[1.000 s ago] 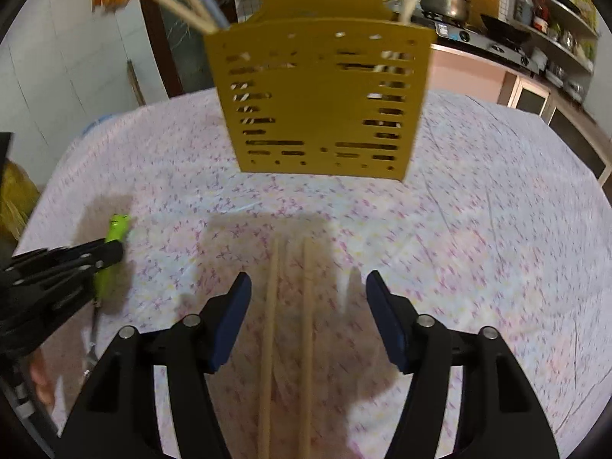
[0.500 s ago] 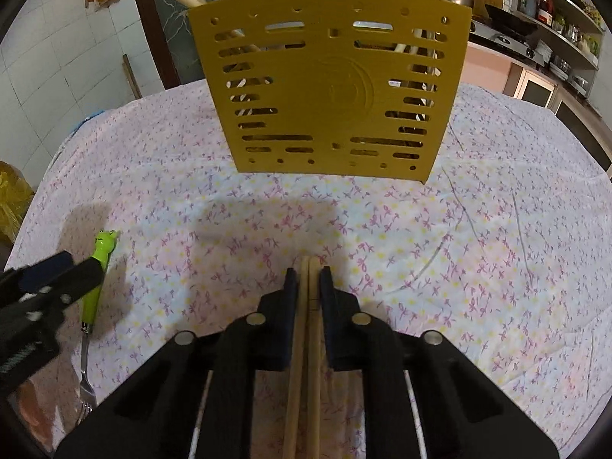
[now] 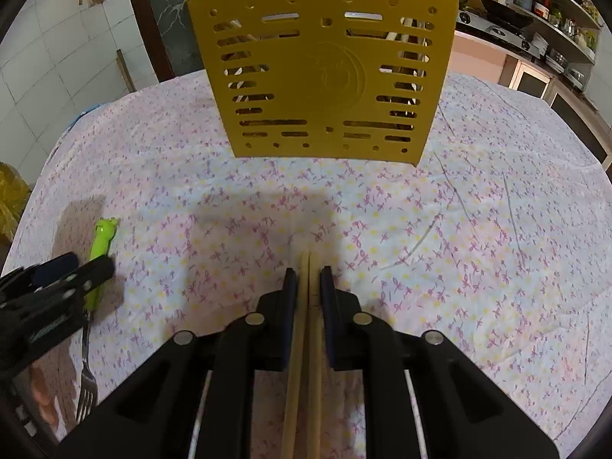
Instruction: Organize utensils
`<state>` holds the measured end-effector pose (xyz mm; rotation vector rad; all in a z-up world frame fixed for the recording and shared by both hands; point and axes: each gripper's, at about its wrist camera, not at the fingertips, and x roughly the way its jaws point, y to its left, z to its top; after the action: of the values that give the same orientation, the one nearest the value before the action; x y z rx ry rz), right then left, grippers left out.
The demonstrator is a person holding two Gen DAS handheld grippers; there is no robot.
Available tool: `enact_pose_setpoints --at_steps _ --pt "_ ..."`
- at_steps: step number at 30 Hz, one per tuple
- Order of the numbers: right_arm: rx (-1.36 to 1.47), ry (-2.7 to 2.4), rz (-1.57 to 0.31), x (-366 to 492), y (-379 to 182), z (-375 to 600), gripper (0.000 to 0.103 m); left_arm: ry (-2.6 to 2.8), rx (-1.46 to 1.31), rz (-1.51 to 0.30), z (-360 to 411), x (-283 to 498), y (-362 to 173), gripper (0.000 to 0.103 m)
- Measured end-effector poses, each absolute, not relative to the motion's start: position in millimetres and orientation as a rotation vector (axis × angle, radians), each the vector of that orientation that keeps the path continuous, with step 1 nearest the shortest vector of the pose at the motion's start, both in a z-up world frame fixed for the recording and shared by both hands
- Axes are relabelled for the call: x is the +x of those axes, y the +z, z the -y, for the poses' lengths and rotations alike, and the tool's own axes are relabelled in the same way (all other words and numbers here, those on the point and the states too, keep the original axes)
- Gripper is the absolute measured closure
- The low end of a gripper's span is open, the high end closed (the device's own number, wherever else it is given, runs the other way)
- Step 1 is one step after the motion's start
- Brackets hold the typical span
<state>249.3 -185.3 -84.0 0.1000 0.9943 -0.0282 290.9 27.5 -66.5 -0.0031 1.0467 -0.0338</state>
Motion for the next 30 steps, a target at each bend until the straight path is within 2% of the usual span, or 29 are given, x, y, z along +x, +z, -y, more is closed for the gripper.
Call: enact_pose_setpoints --at_steps 2,4,5,7,9,16,30 --pt "0.097 -0.034 -0.998 250.0 -84.8 184.3 0.089 -0.033 0.008 -1.048 -25.4 293.2 -67.2 0.045" --pt "0.071 -0.051 -0.996 254.4 -85.1 180.3 0.09 -0.037 0.015 -1.044 -22.9 295.4 -66.4 0.063" --pt "0.06 -0.061 -0.992 257.1 -85.2 178.1 0.09 -0.047 0.024 -1.045 -21.5 296.9 -66.0 0.066" --pt "0.061 -0.063 -0.987 259.9 -85.1 176.6 0.091 -0.056 0.021 -1.049 -20.8 298.7 -65.2 0.082" --pt "0.087 -0.062 -0.984 260.9 -84.8 179.3 0.092 -0.054 0.009 -1.051 -19.9 298.8 -64.2 0.088" --pt "0.14 -0.054 -0.904 243.6 -73.4 190.2 0.092 -0.065 -0.038 -1.023 -19.5 286.9 -57.2 0.088" --pt "0.161 -0.049 -0.501 143.8 14.8 212.2 0.092 -0.074 -0.076 -0.646 -6.9 188.8 34.6 0.089"
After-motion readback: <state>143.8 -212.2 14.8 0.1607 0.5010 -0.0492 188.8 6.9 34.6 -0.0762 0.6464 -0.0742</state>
